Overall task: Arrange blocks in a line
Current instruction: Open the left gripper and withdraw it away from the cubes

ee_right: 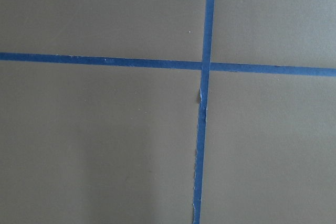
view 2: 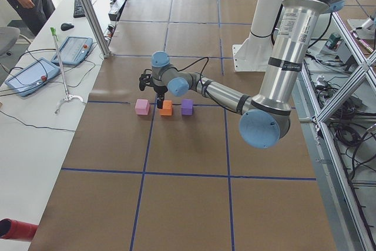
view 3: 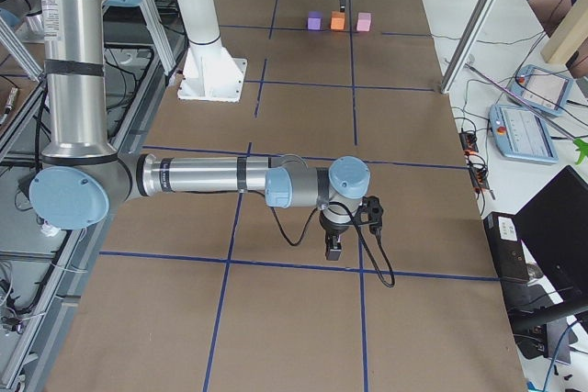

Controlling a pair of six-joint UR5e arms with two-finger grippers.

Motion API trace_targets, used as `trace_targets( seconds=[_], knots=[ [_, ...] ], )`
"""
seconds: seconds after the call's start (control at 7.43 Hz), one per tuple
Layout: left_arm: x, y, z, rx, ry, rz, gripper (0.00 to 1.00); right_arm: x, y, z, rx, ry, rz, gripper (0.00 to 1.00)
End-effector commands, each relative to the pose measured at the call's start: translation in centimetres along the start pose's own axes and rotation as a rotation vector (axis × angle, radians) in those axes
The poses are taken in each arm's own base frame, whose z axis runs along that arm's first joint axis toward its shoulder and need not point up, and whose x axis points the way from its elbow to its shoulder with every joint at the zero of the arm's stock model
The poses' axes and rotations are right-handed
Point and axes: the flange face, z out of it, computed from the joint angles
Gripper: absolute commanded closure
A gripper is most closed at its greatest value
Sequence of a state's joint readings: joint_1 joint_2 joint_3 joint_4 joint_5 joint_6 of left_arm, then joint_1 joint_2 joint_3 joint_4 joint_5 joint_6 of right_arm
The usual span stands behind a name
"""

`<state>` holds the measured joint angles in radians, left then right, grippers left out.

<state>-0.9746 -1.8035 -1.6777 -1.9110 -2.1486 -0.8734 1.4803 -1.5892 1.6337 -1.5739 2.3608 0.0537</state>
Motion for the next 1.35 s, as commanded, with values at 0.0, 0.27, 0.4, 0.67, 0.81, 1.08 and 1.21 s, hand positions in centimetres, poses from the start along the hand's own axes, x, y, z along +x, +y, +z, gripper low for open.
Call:
trace_targets(
  seconds=[0.0, 0.27, 0.4, 0.67, 0.81, 1.08, 1.21],
  knots=[
    [-0.4, -0.3, -3.1, 0.021, -0.004, -0.026, 0.0, 0.0, 0.0, 0.0, 0.0, 0.0, 0.0, 0.0],
    [-4.2, -2.8, -5.6, 0.049, -0.045, 0.049, 0.0, 0.0, 0.0, 0.0, 0.0, 0.0, 0.0, 0.0],
    [-8.6, -4.9, -8.4, 0.074, -0.088, 0.169, 0.0, 0.0, 0.0, 0.0, 0.0, 0.0, 0.0, 0.0],
    [-20.3, -8.1, -12.9, 0.082, -0.104, 0.263, 0.01, 0.0, 0.0, 0.0, 0.0, 0.0, 0.0, 0.0],
    [-28.0, -8.8, -14.9, 0.082, -0.117, 0.28, 0.01, 0.0, 0.0, 0.0, 0.0, 0.0, 0.0, 0.0],
    [-35.7, -7.7, -18.0, 0.022, -0.14, 0.231, 0.01, 0.0, 0.0, 0.0, -0.001, 0.0, 0.001, 0.0],
    [-36.8, -7.2, -18.6, -0.007, -0.141, 0.195, 0.01, 0.0, 0.0, 0.0, -0.001, 0.0, 0.001, 0.0]
  ],
)
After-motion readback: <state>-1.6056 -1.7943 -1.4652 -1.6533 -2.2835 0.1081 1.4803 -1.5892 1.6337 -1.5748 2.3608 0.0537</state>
